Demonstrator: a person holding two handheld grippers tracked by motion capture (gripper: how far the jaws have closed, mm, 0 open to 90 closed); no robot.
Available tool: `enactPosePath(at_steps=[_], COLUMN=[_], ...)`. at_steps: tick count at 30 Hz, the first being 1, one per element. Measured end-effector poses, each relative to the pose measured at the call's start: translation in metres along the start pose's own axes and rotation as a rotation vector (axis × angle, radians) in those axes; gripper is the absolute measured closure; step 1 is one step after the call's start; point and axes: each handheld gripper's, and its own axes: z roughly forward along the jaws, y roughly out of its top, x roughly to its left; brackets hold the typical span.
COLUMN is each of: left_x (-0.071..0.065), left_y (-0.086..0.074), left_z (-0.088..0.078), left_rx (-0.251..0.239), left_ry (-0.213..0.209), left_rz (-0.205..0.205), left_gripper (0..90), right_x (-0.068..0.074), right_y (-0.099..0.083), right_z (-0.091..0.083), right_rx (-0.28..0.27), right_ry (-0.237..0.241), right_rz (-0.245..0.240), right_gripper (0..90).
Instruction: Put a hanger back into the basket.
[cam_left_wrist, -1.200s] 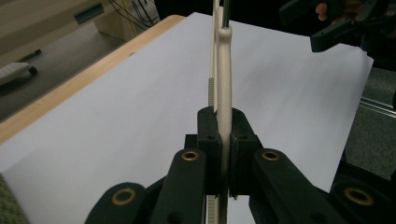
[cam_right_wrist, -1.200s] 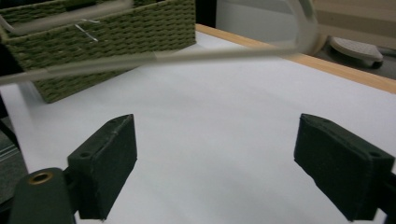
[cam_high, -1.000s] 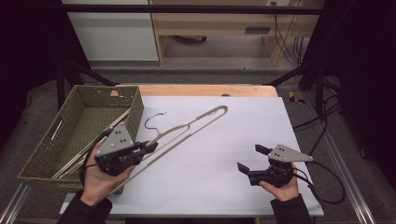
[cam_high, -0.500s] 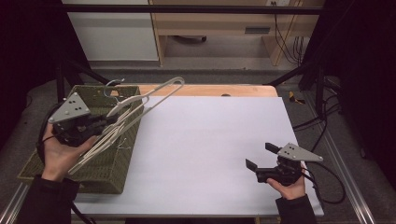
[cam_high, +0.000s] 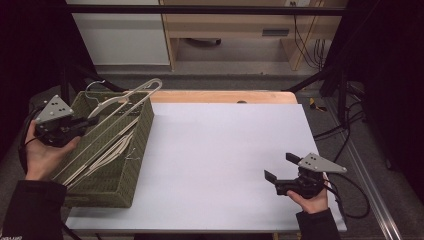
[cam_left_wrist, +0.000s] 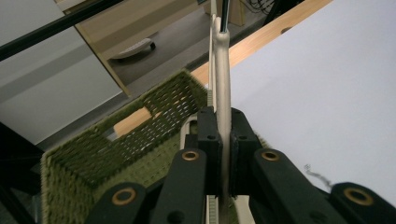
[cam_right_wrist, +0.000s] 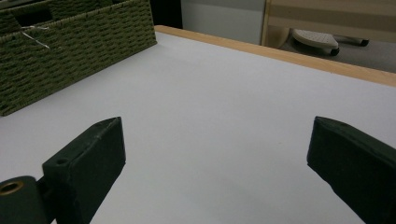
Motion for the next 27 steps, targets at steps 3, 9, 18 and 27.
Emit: enactPosePath(at_steps=[3,9,18,27], left_x=[0.007,0.019,0.018,0.000], left_y=[-0.012,-0.033,-0.055,-0.083], left_z=[0.001,0.003,0.009,0.040], left_rx=[0.016,0.047,0.073,0.177], left_ry=[0.010,0.034,0.054,0.069], left_rz=[0.004,0.005,0.039,0.068], left_gripper=[86.0,86.0,86.0,86.0], right_x=[0.000,0.001,0.001,0.001], right_y=[0.000,0.000,0.000,0.000], right_z=[0.000,0.001,0.002,0.002], right_rx=[0.002,0.005,0.009,0.007], right_ry=[0.002,0.004,0.008,0.010], right_rz=[-0.004,0.002,0.004,0.002], right_gripper=[5.0,5.2,5.5,5.6])
